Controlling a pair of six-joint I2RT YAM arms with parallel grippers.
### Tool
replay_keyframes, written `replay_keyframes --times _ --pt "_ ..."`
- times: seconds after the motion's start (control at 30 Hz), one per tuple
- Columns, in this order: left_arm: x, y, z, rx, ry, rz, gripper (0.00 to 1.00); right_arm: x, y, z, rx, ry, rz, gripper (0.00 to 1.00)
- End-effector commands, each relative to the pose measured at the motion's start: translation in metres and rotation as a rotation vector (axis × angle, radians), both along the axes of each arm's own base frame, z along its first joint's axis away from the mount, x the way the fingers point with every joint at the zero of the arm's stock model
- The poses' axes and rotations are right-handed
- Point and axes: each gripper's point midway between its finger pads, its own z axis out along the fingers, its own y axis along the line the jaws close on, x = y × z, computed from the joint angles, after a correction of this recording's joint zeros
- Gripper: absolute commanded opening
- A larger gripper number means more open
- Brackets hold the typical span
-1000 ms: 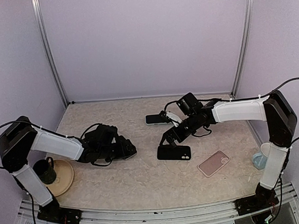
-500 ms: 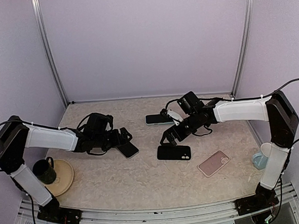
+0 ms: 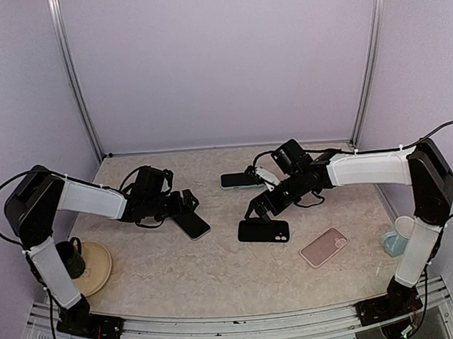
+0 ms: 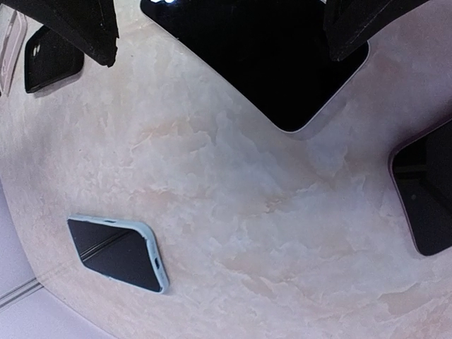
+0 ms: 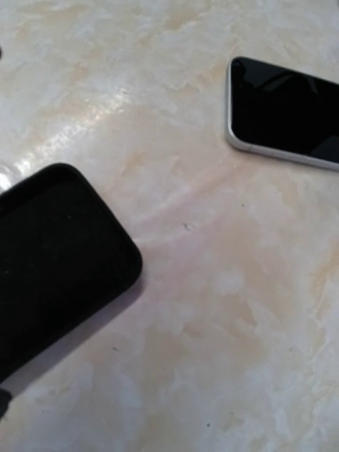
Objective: Put the phone into the phone case
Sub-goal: Adjust the phone at the center of the board.
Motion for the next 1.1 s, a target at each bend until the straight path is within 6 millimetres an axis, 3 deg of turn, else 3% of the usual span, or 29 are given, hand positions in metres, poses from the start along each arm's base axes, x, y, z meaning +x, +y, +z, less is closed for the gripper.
replay_keyframes --times 0.0,0.3,0.63,0.8,1.07 --pt "0.021 -0.003 0.005 0.036 -0.060 -0.009 0.99 -0.010 0.005 0.010 0.036 -0.006 0.023 1.00" --pt "0.032 0.011 -0.005 0.111 -0.081 0.041 0.99 -0.015 0.008 0.000 0.021 0.002 0.042 1.00" --pt "0.030 0.008 -0.034 0.127 -0.009 0.019 0.99 -0.013 0.012 -0.002 0.021 0.011 0.051 1.00" --pt "0.013 0.013 -0.043 0.099 0.026 0.025 0.99 -0.014 0.012 -0.002 0.015 0.012 0.055 1.00" --pt "-0.032 0.007 -0.038 -0.004 0.070 -0.027 0.99 -0.011 0.011 -0.007 -0.008 0.009 0.057 1.00"
